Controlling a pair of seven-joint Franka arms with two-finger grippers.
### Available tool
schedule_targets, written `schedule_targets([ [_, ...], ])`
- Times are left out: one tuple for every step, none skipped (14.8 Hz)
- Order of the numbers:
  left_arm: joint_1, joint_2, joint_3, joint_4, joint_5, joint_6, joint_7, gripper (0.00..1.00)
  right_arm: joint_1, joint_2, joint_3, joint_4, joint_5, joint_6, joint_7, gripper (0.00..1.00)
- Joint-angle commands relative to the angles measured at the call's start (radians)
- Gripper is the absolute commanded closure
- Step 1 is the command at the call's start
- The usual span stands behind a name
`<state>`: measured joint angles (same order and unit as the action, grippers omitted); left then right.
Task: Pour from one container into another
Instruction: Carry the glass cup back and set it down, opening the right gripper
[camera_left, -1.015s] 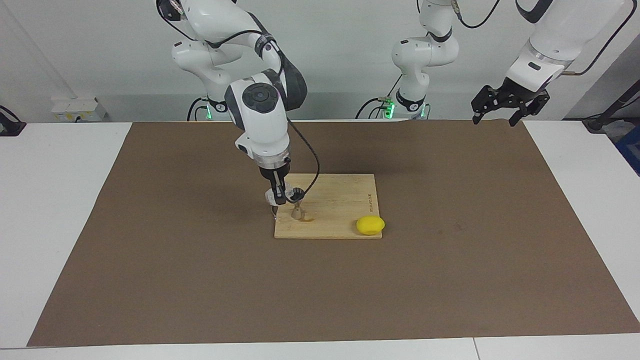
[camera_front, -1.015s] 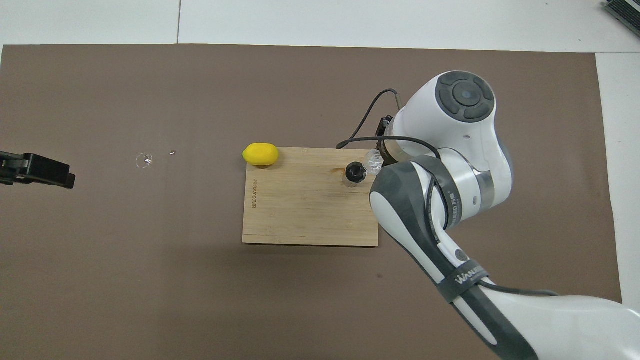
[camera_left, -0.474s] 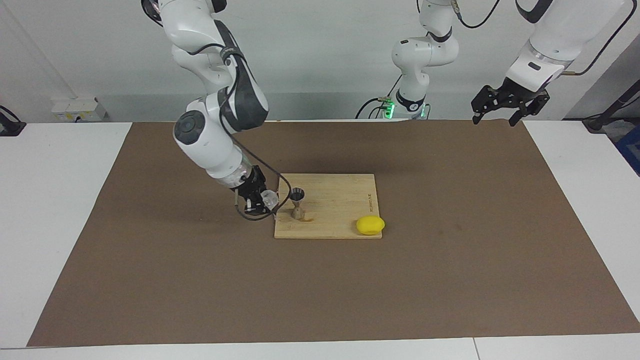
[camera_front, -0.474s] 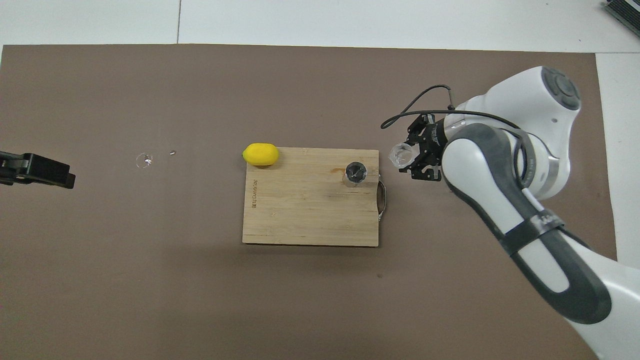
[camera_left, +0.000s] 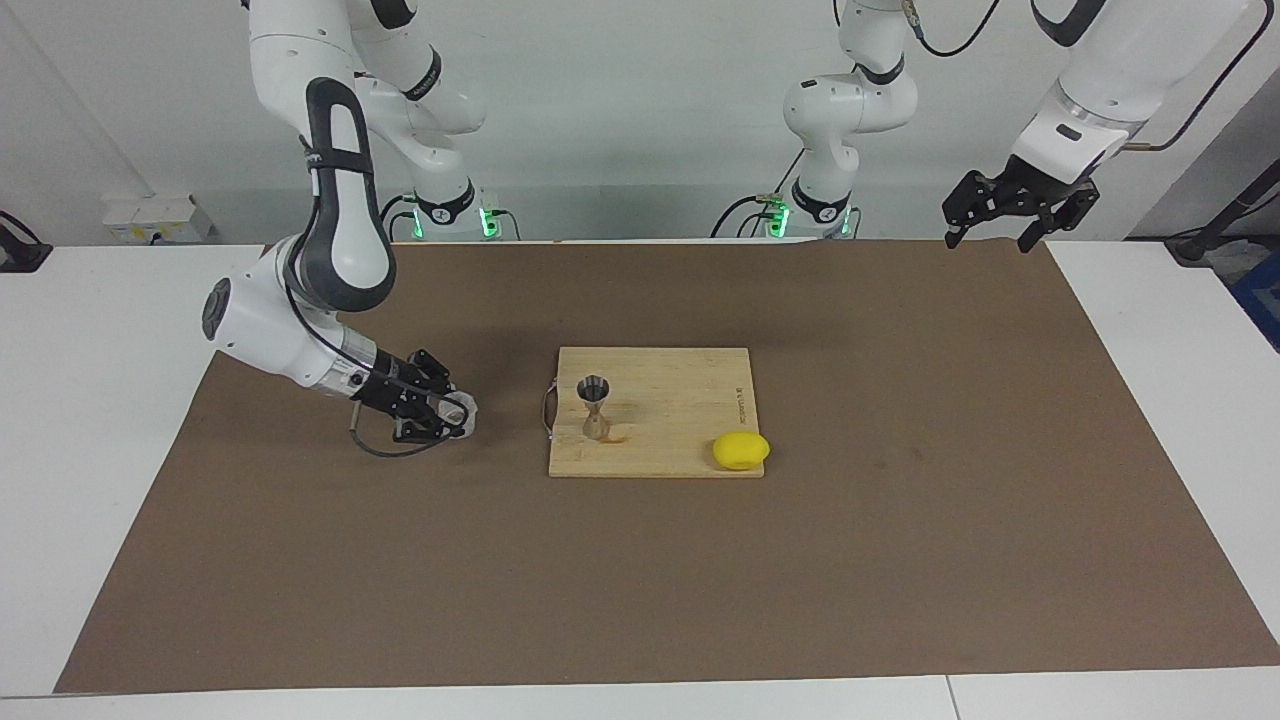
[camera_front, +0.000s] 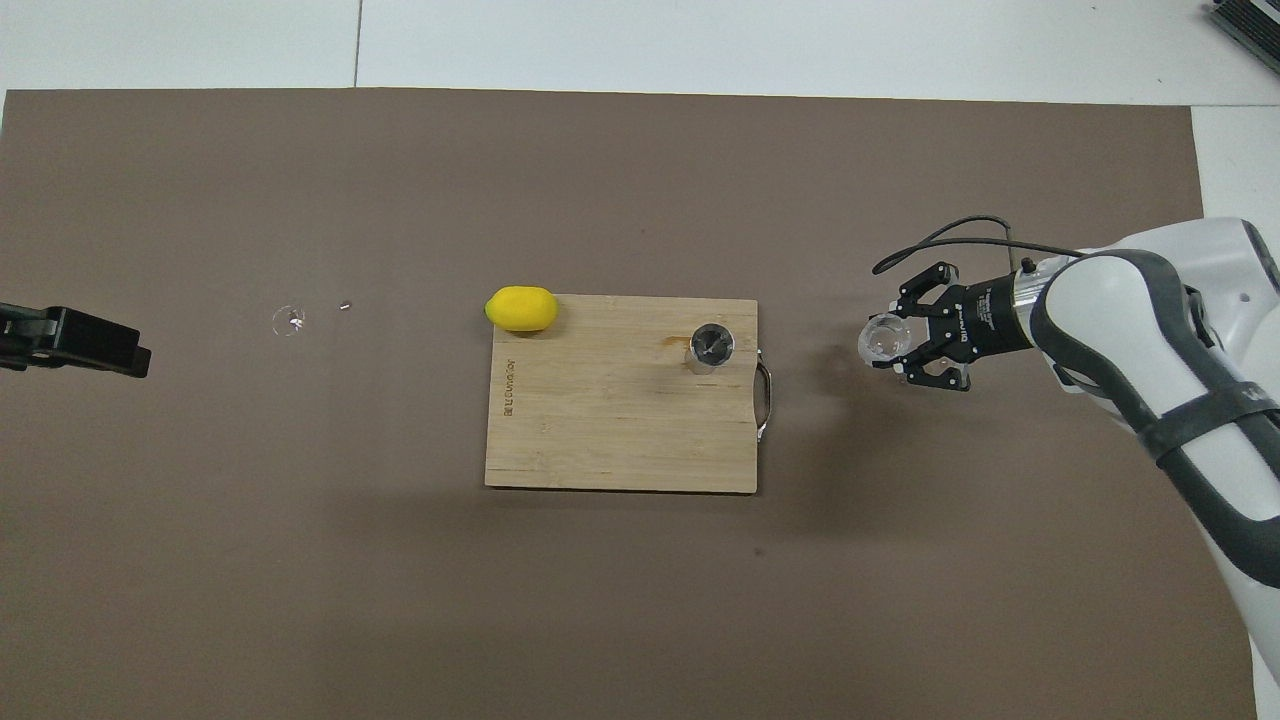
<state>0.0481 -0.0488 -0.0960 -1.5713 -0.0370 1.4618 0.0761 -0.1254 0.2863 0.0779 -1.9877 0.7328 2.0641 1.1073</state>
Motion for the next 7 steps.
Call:
schedule_targets([
  [0.009, -0.013, -0.002, -0.007, -0.011, -0.011, 0.011, 0.00, -0.057, 0.013, 0.014, -0.069, 0.103, 0.013, -0.139, 0.92],
  [0.009, -0.013, -0.002, -0.007, -0.011, -0.011, 0.011, 0.00, -0.059, 0.017, 0.013, -0.088, 0.129, 0.016, -0.199, 0.92],
  [0.009, -0.013, -0.004, -0.007, -0.011, -0.009, 0.013, 0.00, -0.062, 0.017, 0.013, -0.092, 0.135, 0.014, -0.216, 0.92],
  [0.009, -0.013, -0.002, -0.007, -0.011, -0.011, 0.011, 0.00, -0.072, 0.017, 0.013, -0.094, 0.135, 0.011, -0.216, 0.90],
  [0.009, -0.013, -0.002, -0.007, -0.011, -0.011, 0.011, 0.00, -0.080, 0.016, 0.013, -0.098, 0.135, 0.013, -0.216, 0.86],
  [0.009, -0.013, -0.002, -0.007, -0.011, -0.009, 0.011, 0.00, -0.080, 0.014, 0.011, -0.103, 0.135, 0.017, -0.218, 0.80],
  [0.009, -0.013, -0.004, -0.007, -0.011, -0.009, 0.011, 0.00, -0.080, 0.014, 0.010, -0.103, 0.135, 0.022, -0.216, 0.65],
])
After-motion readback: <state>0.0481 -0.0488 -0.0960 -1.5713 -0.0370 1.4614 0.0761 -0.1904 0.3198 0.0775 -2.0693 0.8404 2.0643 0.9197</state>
